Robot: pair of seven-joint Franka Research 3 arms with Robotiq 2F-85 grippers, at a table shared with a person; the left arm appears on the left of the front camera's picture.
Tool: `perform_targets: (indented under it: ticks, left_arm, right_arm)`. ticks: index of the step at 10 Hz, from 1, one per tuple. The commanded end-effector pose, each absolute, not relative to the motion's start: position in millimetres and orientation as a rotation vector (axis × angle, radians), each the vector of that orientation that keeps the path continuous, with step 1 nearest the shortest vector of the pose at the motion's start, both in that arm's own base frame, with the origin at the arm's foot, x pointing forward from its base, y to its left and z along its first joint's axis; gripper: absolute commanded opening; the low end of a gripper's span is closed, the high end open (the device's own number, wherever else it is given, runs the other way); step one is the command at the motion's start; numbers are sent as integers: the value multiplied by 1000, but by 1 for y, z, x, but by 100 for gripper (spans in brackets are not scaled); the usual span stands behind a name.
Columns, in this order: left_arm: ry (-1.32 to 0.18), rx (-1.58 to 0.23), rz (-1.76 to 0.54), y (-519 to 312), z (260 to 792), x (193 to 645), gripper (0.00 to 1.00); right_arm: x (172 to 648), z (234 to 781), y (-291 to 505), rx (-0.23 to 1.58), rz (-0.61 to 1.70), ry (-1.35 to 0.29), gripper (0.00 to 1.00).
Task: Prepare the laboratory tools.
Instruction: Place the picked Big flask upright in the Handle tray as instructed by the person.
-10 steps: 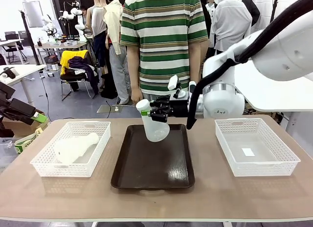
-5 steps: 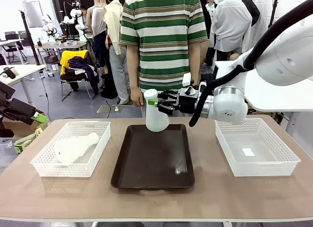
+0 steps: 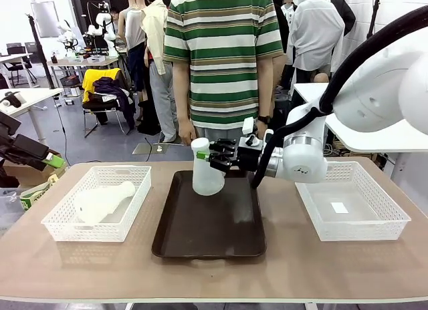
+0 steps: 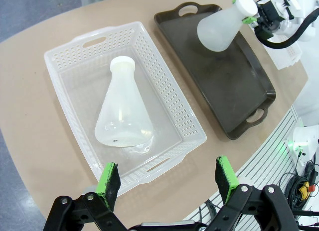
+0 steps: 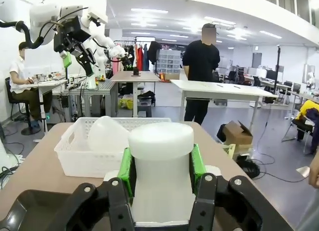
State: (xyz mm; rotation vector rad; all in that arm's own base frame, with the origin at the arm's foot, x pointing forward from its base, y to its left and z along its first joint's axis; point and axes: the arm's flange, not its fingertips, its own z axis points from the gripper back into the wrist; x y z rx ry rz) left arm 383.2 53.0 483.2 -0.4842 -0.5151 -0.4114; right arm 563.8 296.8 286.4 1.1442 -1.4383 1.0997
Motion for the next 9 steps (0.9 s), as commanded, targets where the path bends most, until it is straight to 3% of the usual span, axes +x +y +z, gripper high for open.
perform_targets:
  ticks: [1, 5, 6, 9]
  left_arm:
    - [-531, -508, -431, 55, 482, 385, 100]
    - [-531, -508, -431, 55, 482, 385, 100]
    - [-531, -508, -431, 55, 482, 385, 100]
    - [-531, -508, -431, 55, 482, 385, 100]
  right_arm:
    - [560, 274, 308, 1130, 1098, -1474, 0]
    - [561, 260, 308, 1141, 1076, -1437, 0]
    - [561, 257, 306, 1149, 1066, -1424, 13]
    - [557, 262, 300, 1114, 1092, -1423, 71]
